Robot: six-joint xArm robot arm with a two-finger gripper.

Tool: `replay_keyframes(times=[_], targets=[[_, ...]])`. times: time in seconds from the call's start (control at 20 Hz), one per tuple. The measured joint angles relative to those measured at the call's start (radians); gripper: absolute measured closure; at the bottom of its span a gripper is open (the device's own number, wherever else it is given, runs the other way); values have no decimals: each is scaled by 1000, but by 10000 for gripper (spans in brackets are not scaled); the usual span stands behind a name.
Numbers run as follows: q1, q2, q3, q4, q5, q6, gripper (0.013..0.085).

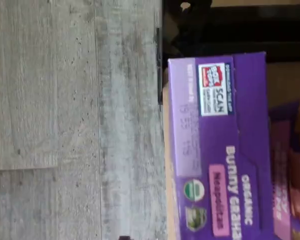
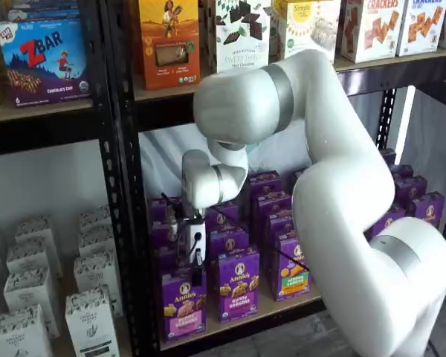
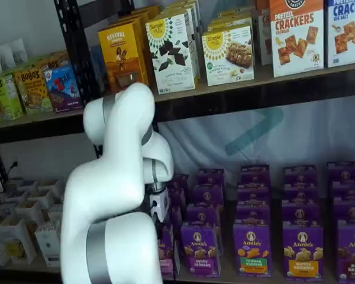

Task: Pick up the purple box with a pink patch in the middle, on the bottom shelf, the first box from the left

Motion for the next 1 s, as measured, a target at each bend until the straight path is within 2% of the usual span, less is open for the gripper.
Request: replay_keyframes(times=[0.55,1.0], targets=[[17,66,-46,-50,-21,60,130],[23,98,-62,-43,-46,58,130]])
